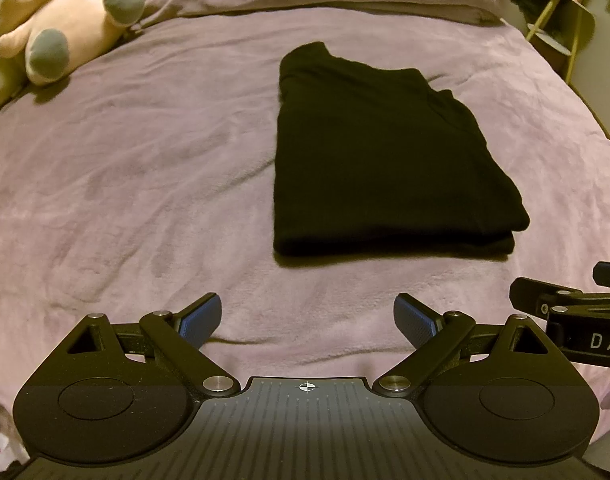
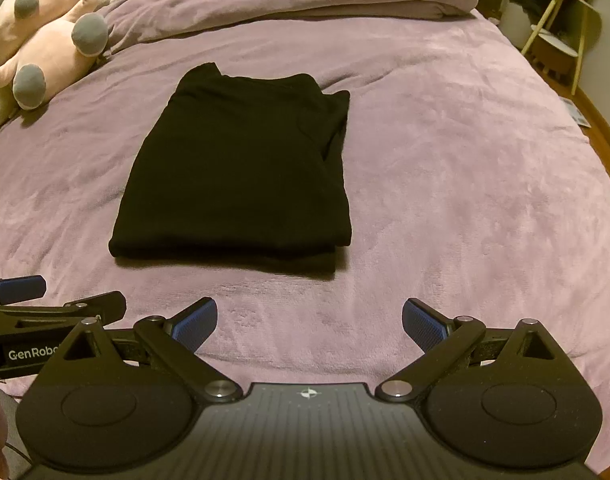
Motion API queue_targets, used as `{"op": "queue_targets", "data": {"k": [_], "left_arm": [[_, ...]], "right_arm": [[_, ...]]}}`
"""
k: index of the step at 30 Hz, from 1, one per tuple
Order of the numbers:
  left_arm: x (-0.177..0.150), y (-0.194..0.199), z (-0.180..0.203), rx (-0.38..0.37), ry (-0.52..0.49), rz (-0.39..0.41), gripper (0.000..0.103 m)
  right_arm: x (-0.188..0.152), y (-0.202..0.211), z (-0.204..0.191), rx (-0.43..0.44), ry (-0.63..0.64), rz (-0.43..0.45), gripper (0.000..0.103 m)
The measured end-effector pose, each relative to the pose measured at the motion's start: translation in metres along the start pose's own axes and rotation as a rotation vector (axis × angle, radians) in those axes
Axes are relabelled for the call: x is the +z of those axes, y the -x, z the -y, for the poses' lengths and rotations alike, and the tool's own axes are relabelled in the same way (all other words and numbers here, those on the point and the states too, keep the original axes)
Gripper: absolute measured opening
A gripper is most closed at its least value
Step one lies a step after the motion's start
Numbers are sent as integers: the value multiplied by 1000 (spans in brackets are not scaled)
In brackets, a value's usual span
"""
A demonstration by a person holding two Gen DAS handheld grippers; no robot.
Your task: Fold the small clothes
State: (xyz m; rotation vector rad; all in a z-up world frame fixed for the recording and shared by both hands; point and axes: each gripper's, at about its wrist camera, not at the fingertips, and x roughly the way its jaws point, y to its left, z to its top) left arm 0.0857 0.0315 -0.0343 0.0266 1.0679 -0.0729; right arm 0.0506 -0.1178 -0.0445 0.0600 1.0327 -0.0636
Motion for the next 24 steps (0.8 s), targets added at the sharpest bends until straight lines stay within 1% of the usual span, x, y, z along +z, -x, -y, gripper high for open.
{"op": "queue_targets", "data": {"k": [24], "left_arm": [[-1, 0, 2, -2, 0, 4, 97]], "right_arm": [[0, 1, 0, -7, -1, 8, 99]]}}
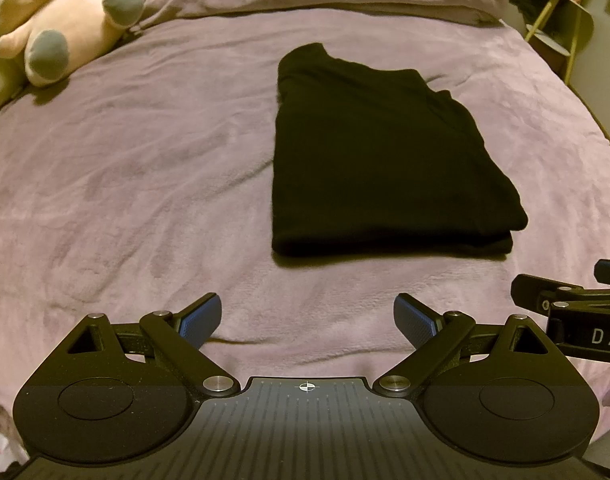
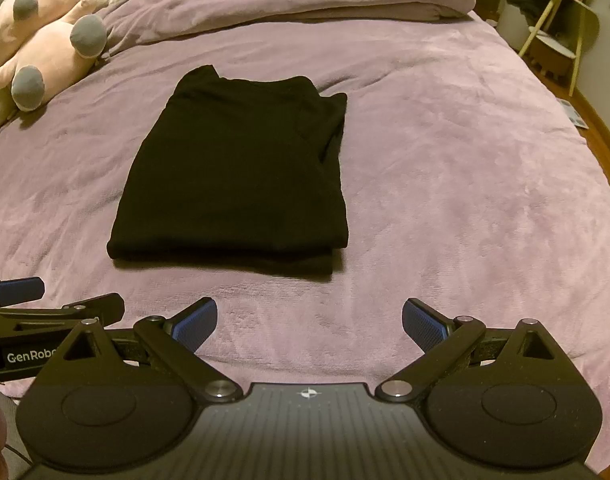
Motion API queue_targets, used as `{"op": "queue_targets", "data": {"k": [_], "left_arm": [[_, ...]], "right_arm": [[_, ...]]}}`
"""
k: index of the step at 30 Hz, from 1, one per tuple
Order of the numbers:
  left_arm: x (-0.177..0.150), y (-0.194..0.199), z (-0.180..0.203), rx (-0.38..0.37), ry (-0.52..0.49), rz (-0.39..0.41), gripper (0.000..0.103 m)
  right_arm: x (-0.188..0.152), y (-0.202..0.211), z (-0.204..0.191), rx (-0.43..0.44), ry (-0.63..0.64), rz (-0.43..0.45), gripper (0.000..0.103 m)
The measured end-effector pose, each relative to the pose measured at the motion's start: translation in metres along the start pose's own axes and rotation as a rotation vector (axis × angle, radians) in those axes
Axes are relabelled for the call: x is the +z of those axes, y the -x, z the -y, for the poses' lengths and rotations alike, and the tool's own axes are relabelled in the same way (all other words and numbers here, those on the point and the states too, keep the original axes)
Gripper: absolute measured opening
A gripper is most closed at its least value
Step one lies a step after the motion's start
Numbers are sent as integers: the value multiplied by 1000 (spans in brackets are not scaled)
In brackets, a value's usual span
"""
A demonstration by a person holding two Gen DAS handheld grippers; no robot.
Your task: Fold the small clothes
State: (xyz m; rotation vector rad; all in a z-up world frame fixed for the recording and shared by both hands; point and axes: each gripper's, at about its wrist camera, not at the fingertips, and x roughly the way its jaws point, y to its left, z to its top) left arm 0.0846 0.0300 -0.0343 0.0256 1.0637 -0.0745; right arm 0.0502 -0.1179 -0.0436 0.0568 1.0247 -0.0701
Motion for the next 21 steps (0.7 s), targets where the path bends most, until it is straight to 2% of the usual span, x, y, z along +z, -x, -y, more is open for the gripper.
{"op": "queue_targets", "data": {"k": [21], "left_arm": [[-1, 0, 3, -11, -8, 6, 97]], "right_arm": [[0, 1, 0, -7, -6, 0, 99]]}}
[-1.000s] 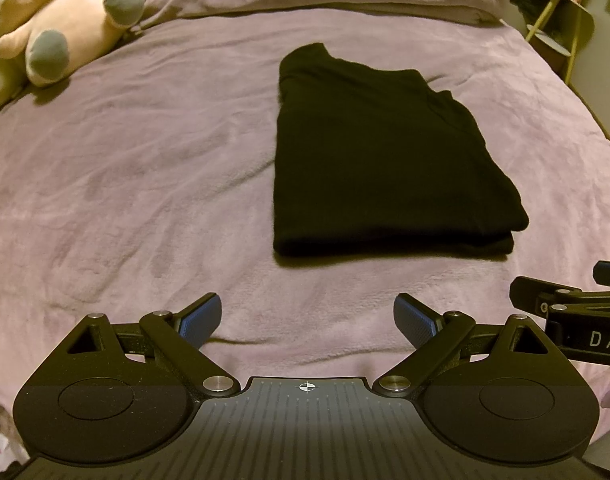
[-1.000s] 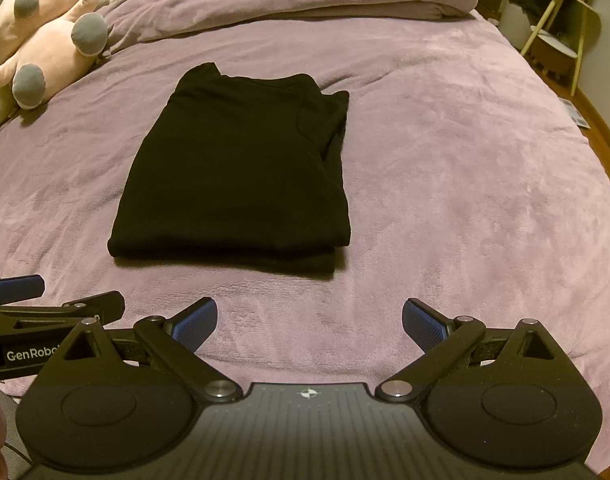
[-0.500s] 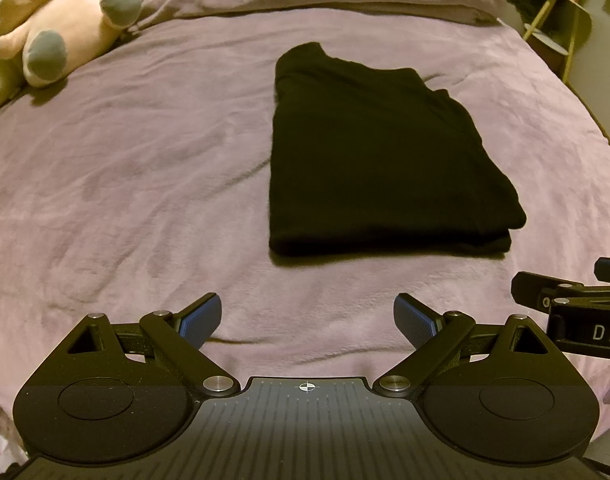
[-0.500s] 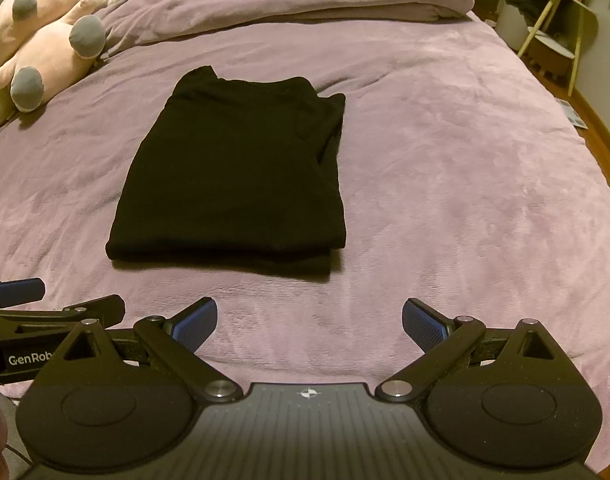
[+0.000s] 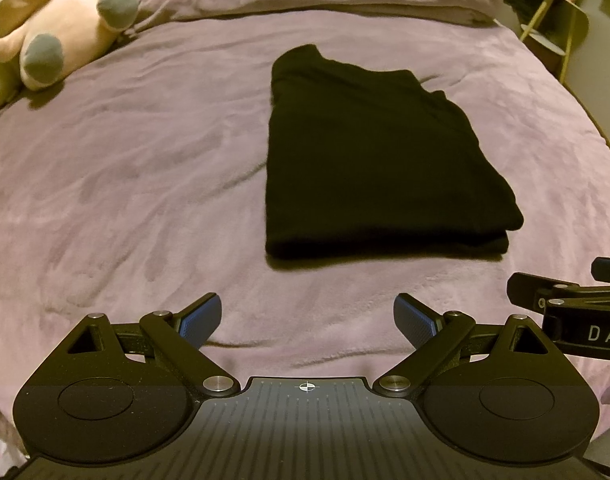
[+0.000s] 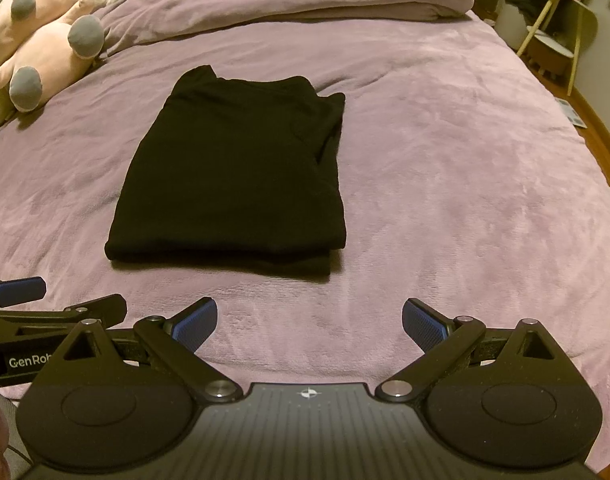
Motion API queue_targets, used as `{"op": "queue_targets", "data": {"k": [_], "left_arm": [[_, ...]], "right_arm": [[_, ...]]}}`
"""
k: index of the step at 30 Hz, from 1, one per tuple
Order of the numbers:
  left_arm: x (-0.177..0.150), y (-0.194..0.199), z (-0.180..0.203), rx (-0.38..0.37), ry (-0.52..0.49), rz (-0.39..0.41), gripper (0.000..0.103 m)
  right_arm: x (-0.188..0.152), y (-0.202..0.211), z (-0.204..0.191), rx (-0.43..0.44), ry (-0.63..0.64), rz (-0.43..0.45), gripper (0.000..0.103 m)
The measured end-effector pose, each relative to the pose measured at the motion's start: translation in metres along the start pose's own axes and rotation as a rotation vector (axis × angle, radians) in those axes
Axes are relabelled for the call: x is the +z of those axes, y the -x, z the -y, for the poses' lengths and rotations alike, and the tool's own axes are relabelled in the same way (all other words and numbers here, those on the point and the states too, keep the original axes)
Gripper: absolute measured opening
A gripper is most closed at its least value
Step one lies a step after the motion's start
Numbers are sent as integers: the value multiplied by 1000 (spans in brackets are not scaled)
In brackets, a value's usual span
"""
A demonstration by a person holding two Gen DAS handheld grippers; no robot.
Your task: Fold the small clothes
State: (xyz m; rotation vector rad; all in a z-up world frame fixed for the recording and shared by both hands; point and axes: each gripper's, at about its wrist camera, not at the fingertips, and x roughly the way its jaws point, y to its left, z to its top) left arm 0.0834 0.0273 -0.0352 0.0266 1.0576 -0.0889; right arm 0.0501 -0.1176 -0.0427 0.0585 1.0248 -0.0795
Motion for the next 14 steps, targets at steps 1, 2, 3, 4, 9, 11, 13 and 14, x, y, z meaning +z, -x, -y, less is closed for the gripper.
{"op": "queue_targets", "data": {"k": [1, 2, 3, 4, 9, 11, 13, 14], "left_arm": [[0, 0, 0, -4, -1, 1, 97], [0, 0, 0, -10, -2, 5, 97], [0, 0, -1, -22, -3, 10, 97], [-1, 0, -1, -30, -5, 13, 97], [-3, -2, 2, 8, -31, 19, 97], [-3, -2, 2, 21, -35, 18, 97], [-2, -2, 2, 22, -33, 12, 97], [-1, -3, 1, 25, -30, 7, 97]], "right_arm": [[0, 0, 0, 0, -1, 1, 99], [0, 0, 0, 0, -1, 2, 99], [0, 0, 0, 0, -1, 2, 99], [0, 0, 0, 0, -1, 1, 99], [0, 0, 0, -1, -2, 1, 99], [0, 0, 0, 0, -3, 0, 99], [0, 0, 0, -1, -4, 0, 99], [0, 0, 0, -2, -2, 0, 99]]}}
